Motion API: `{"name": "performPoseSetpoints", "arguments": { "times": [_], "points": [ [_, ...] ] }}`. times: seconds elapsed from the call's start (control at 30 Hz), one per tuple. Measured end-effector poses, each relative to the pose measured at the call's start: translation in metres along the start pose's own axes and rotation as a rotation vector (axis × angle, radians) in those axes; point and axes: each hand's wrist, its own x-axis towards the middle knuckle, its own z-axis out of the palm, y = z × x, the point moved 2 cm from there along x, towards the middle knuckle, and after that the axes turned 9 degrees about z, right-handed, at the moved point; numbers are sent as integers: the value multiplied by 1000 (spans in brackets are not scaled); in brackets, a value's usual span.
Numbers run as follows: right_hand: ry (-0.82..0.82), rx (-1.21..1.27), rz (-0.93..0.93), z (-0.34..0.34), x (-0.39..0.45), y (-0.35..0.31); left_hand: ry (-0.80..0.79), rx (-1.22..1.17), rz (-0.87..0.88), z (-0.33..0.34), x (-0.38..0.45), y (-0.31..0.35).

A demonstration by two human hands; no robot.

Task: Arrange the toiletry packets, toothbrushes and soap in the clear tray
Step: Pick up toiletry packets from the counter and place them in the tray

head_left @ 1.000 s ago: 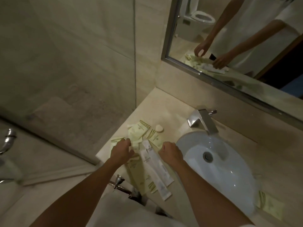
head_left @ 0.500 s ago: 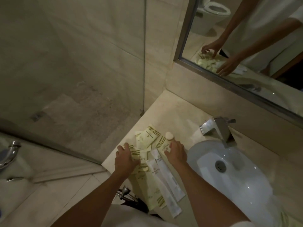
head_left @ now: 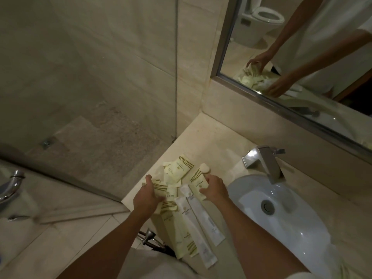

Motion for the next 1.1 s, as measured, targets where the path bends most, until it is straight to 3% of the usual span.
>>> {"name": "performPoseSetpoints", "arguments": {
  "times": [0.3, 0.53, 0.63, 1.1],
  "points": [
    [-1, 238, -25, -38, -23, 18, 166, -40, 5, -14, -13, 23],
    [85, 407, 2, -68, -47, 68, 195, -29, 151, 1, -27, 75],
    [93, 512, 45, -80, -59, 102, 163, -30, 216, 23, -38, 101],
    [416, 717, 216, -133, -123, 280, -81, -207, 490, 139, -97, 228]
  ]
}}
